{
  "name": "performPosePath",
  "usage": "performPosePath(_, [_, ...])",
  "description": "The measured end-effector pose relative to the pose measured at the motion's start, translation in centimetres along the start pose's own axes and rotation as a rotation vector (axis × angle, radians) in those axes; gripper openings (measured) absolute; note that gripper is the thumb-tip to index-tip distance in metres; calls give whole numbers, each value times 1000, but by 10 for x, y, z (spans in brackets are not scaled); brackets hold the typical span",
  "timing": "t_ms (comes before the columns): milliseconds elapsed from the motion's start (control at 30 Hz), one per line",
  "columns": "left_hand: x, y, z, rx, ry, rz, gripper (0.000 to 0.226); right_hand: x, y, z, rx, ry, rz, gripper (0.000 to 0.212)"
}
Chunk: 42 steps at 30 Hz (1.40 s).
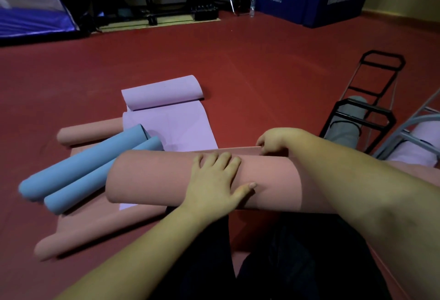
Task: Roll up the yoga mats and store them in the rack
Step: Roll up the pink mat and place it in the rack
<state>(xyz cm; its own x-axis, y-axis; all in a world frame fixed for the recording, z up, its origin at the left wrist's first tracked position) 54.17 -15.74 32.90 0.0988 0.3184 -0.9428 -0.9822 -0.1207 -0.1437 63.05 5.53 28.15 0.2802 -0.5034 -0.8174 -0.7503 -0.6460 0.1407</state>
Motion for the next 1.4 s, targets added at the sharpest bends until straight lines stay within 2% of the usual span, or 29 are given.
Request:
performPosePath(167, [7, 6, 11, -34, 54, 3, 72, -15, 5, -15, -53, -92, 4, 15])
performPosePath(333, [17, 10, 28, -62, 124, 13, 76, -18, 22, -38, -82, -51, 6, 13])
performPosePath(400, [21, 12, 34, -75, 135, 1, 76, -13, 25, -47, -100, -56, 7, 22])
performPosePath(500, [27, 14, 46, -113, 157, -26, 66, 2, 23, -56, -61, -94, 166, 50])
performPosePath(567, [32, 15, 54, -135, 157, -38, 53, 14, 25, -54, -33, -162, 139, 62])
performPosePath(667, [33, 17, 61, -148, 158, -86, 49, 24, 30, -53, 22, -263, 81, 74])
performPosePath(733, [33, 21, 61, -192, 167, -250, 48, 23, 28, -52, 41, -299, 57, 77])
performPosePath(833, [9, 24, 45, -248, -47, -689, 43, 21, 24, -51, 25, -351, 26, 80])
performPosePath(900, [9, 22, 8, -437, -94, -930, 31, 21, 23, -49, 12, -367, 12, 81])
performPosePath(933, [22, 18, -14, -579, -23, -1045, 28, 20, 23, -47, 10, -368, 8, 81])
performPosePath(1033, [89, -3, -73, -1122, 410, -1477, 31, 17, 25, -44, 21, -336, 14, 79])
performPosePath(1067, [108, -7, -83, -1315, 487, -1625, 40, 16, 27, -44, 17, -323, 22, 79])
performPosePath(1100, [119, -8, -84, -1431, 480, -1758, 48, 15, 29, -44, 18, -308, 30, 80])
performPosePath(1233, [118, -9, -54, -1526, 161, -2062, 49, 10, 31, -48, 37, -333, 59, 79])
performPosePath(1333, [92, -9, -19, -1434, -39, -2190, 37, -13, 21, -61, 54, -455, 160, 76])
performPosePath(1400, [65, -1, 17, -1310, -85, -2183, 24, -40, 13, -75, 54, -612, 296, 70])
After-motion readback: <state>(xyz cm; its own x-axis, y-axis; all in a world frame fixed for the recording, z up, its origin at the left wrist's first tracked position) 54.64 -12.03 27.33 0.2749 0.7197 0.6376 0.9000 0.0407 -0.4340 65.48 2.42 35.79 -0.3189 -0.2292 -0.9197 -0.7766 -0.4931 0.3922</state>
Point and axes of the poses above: each hand's wrist, its own z-axis towards the middle knuckle, its own x-axis out of the palm, y = z × x, the point moved 7 cm from there along z, towards the middle knuckle, and after that the axes turned 7 degrees about -x, right-handed, at the moved point
